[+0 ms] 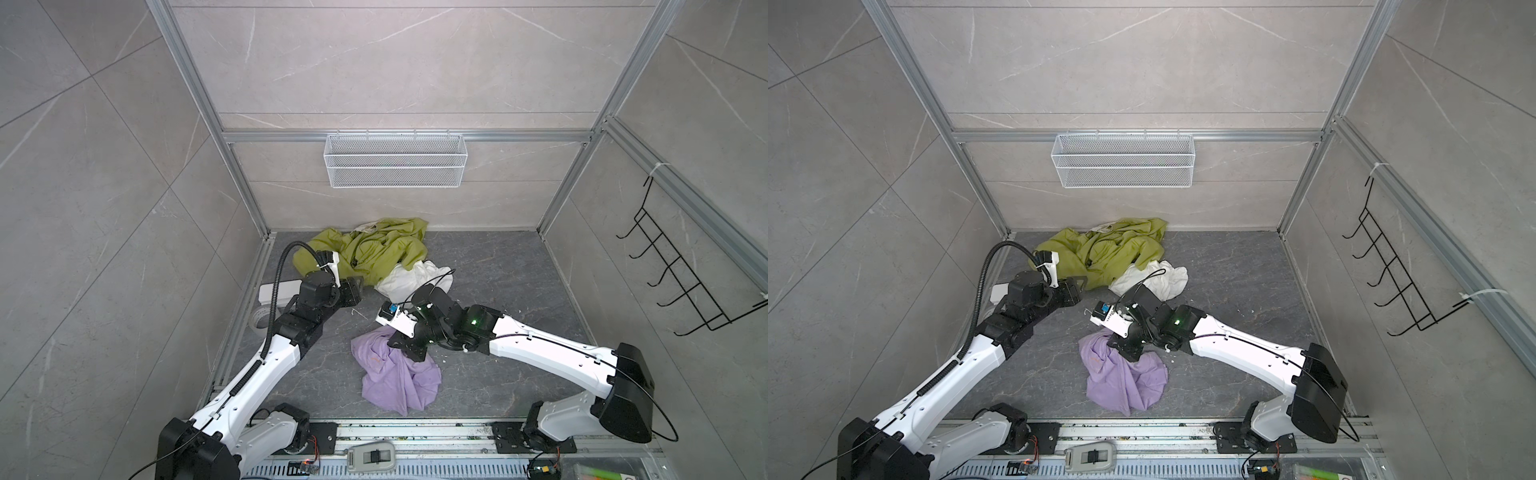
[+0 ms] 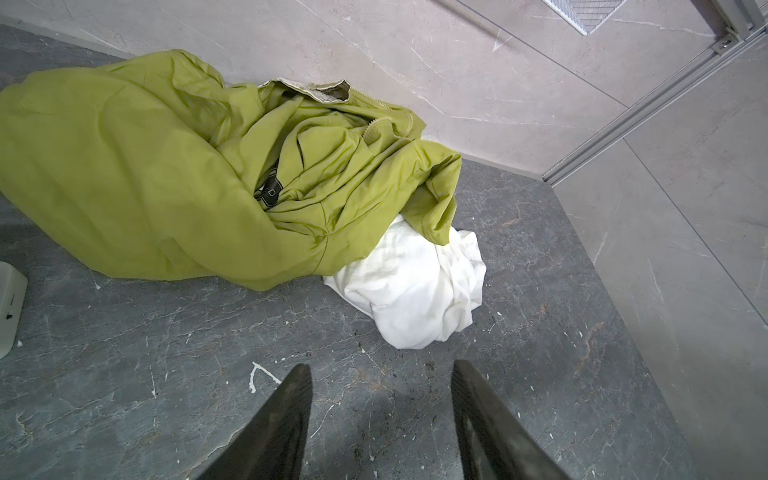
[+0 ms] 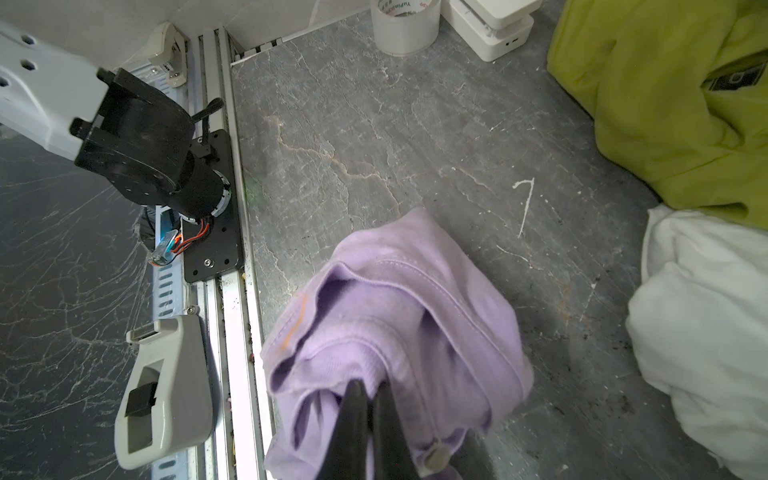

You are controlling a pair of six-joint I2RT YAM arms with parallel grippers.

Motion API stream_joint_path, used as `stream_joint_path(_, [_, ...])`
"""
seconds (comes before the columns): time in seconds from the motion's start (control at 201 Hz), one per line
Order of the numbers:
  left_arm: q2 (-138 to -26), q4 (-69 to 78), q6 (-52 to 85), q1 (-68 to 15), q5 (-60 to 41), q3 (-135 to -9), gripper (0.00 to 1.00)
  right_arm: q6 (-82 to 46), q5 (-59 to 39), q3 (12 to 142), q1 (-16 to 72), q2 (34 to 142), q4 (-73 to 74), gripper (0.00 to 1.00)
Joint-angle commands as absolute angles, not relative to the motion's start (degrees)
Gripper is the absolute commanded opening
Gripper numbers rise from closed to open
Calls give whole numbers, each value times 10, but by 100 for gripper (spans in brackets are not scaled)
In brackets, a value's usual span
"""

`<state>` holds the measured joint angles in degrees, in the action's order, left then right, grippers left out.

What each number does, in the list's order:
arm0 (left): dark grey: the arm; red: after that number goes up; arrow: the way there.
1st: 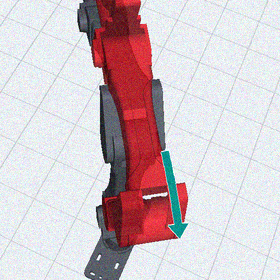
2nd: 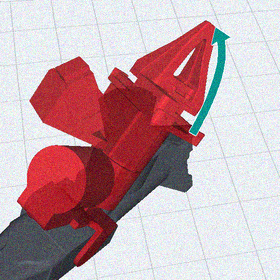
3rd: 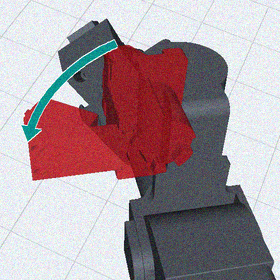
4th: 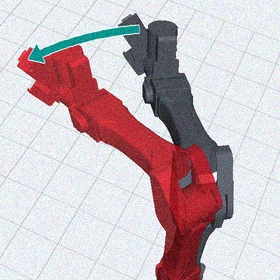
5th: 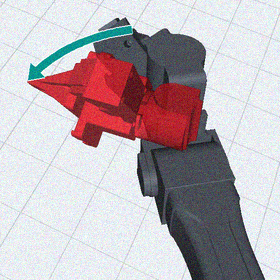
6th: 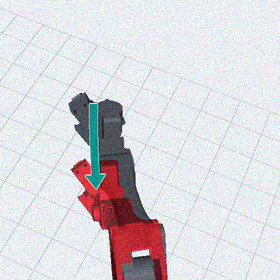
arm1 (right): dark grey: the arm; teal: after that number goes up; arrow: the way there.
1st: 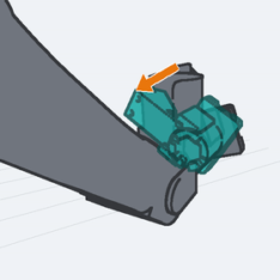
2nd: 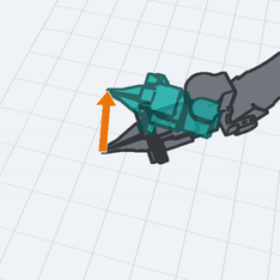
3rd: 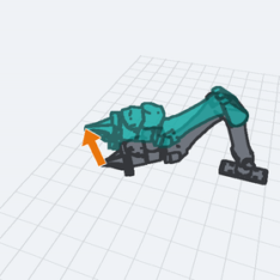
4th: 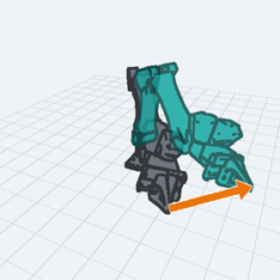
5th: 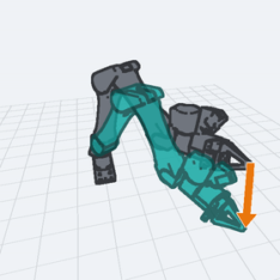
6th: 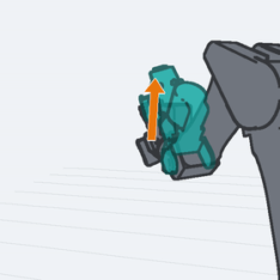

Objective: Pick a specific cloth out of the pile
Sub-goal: 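Carry the lavender shirt toward the robot and lower it with the right gripper, then open the right gripper to release the lavender shirt on the floor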

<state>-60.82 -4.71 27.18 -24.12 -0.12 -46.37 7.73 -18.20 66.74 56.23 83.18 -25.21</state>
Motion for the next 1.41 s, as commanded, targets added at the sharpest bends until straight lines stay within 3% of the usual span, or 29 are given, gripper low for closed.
stream_joint_path(0.0, [-594, -35, 269, -238, -5, -468, 57, 57, -194, 647, 566, 838, -209, 0])
stream_joint_path(0.468, [-589, -36, 270, -238, -12, -462, 57, 33, -168, 585, 575, 867, -154, 1])
stream_joint_path(0.991, [-586, -34, 274, -238, -15, -457, 57, 48, -137, 604, 546, 892, -142, 1])
stream_joint_path(1.215, [-586, -36, 275, -238, -18, -458, 57, 54, -141, 621, 541, 914, -140, 17])
stream_joint_path(1.409, [-580, -70, 264, -238, -40, -466, 58, 47, -119, 625, 539, 891, -158, 40])
